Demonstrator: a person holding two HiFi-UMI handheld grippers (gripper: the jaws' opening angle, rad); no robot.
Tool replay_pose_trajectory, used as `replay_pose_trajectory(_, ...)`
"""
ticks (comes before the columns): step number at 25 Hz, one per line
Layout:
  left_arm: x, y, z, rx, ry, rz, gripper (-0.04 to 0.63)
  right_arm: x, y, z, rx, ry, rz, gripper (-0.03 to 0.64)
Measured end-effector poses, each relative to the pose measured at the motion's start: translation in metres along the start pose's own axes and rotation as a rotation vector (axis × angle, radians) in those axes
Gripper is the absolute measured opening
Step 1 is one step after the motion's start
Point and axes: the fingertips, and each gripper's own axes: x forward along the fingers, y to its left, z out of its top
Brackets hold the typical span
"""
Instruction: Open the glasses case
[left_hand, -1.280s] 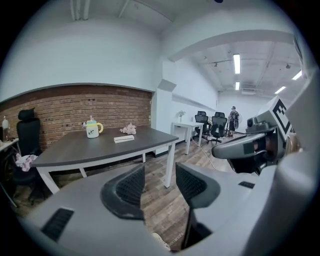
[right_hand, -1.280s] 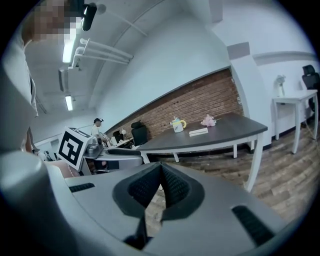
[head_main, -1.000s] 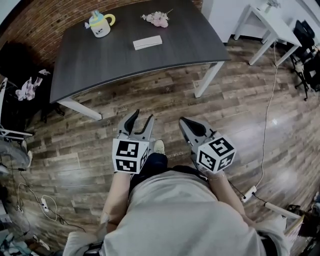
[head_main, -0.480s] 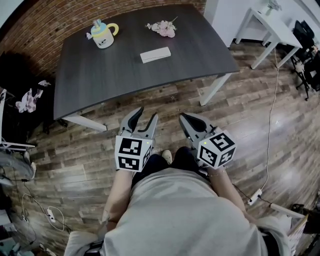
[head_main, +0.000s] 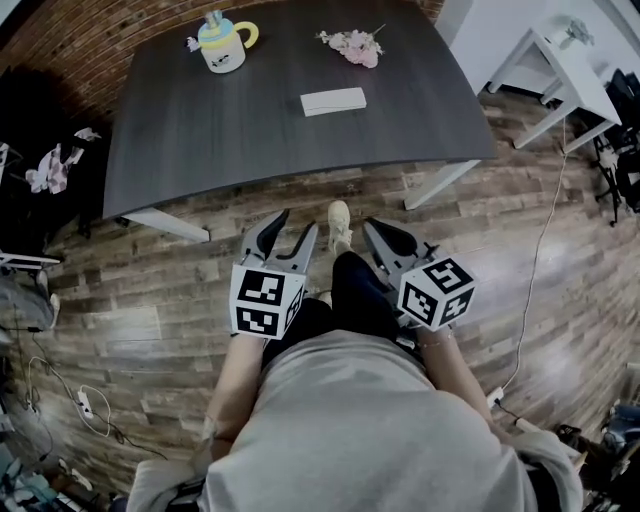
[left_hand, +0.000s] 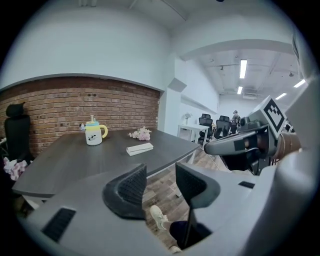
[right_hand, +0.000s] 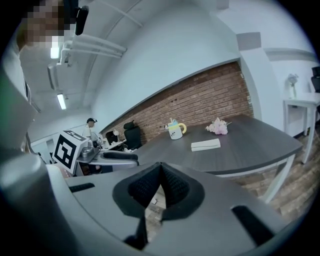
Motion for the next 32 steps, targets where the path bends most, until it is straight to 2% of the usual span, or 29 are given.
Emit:
replay_pose_trajectory(10, 0.042, 0.047, 0.003, -0.039, 0.032, 0.055, 0.190, 0.059, -0.024, 0.016, -0.002, 0.038, 0.099, 0.008)
replay_pose_trajectory(19, 0.112, 0.080, 0.019, -0.049, 0.063, 0.076, 0.190, 0.115, -0.090, 0.038, 0.035, 0.070, 0.123, 0.008)
replay_pose_trajectory(32, 0.206, 0.136, 0.072, 0.011, 0.080, 0.139, 0.190, 0.180, -0.174, 0.106, 0.022, 0.075, 0.172, 0.008)
